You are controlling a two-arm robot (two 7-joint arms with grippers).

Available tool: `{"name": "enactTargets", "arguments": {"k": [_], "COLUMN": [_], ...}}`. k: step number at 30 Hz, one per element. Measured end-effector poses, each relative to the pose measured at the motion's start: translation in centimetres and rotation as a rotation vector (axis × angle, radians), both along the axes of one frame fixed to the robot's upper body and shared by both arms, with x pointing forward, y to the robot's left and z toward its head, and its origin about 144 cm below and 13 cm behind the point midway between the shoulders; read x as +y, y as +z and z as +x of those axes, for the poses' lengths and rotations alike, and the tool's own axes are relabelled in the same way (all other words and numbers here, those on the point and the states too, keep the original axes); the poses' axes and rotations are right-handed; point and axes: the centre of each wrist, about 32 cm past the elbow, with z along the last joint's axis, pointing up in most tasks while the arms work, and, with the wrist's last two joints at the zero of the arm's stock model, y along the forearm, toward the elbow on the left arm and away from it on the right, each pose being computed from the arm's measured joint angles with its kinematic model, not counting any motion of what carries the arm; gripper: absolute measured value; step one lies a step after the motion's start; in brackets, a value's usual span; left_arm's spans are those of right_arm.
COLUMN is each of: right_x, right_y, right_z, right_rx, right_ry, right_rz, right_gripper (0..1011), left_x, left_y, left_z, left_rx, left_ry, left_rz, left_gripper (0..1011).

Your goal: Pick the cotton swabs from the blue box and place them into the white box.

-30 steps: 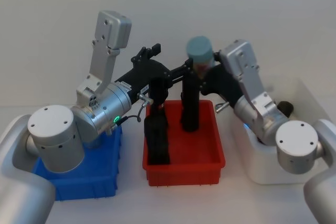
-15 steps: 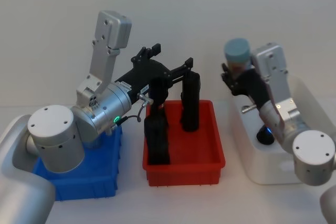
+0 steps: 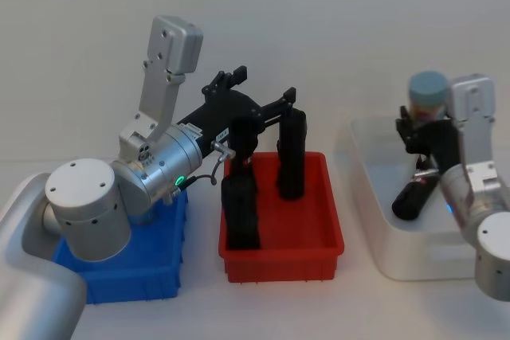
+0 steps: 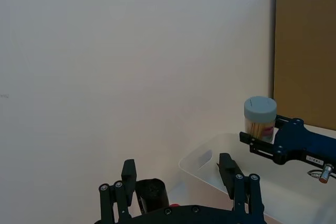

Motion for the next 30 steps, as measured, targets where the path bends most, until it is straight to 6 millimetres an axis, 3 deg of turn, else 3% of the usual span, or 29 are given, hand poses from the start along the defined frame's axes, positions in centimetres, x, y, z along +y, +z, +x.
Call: {"name": "enactTargets", "arguments": {"k": [13, 30], "right_x": [-1.6, -2.2], "right_y": [-0.3, -0.4], "right_z": [-0.4, -0.5], "right_rx": [0.044, 0.063], "right_ry": [-0.095, -0.132], "right_rz": [0.093, 0.129], "right_gripper": [990, 1001], "left_x": [0.0, 0.0], "left_y": [0.0, 0.0], "left_z": [0.0, 0.0], "left_rx": [0.0, 0.0], "left_ry": [0.0, 0.0], "left_rz": [0.0, 0.0], "left_gripper": [1003, 1003]}}
